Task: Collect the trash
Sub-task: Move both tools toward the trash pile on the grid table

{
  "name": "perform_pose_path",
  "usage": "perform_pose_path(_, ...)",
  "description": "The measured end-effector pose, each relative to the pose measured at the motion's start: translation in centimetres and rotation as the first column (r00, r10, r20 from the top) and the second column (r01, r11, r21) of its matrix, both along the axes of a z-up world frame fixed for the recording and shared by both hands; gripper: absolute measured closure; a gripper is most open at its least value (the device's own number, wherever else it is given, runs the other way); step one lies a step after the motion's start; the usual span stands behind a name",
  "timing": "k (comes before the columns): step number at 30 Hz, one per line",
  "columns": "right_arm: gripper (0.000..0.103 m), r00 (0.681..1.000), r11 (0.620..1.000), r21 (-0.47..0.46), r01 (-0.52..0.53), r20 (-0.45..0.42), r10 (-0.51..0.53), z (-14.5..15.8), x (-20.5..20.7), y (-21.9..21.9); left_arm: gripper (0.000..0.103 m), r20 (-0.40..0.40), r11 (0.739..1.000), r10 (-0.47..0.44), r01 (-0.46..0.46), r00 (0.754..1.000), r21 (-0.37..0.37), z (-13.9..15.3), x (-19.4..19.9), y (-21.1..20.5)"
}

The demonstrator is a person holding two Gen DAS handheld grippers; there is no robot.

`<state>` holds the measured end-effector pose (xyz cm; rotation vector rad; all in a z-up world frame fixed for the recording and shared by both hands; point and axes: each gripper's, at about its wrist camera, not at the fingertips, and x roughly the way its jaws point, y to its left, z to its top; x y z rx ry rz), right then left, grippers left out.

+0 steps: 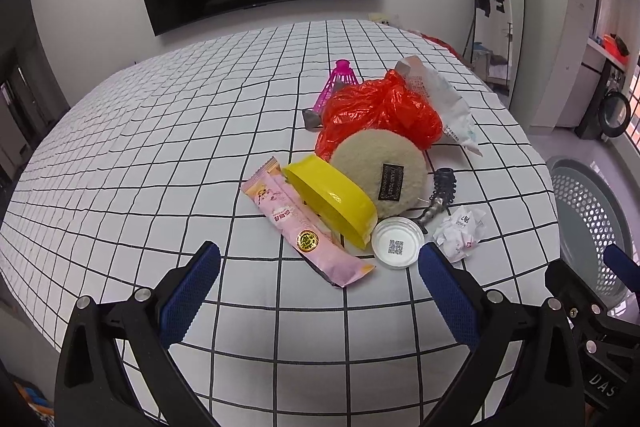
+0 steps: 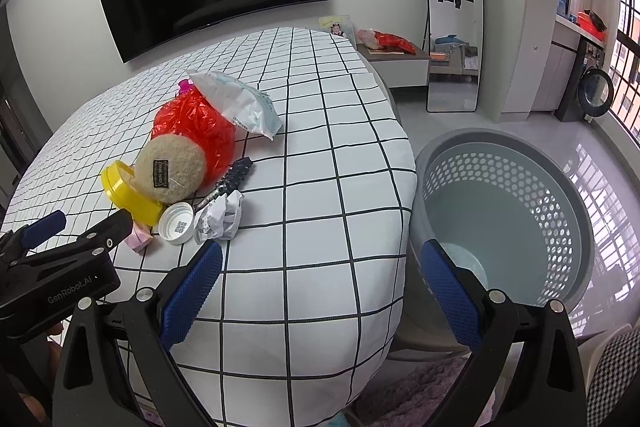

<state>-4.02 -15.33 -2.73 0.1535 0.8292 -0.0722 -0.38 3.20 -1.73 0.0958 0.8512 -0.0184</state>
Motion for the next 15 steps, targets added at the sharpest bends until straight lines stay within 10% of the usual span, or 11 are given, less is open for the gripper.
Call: perform_pose_path(15,0.008,1.0,1.0,-0.005,-0.006,-0.005,0.006,-0.12,0.0,0.36,0.006,-0.002,1.0,0.004,-0.004,1.0,-0.006,-0.37,-0.03,0.78)
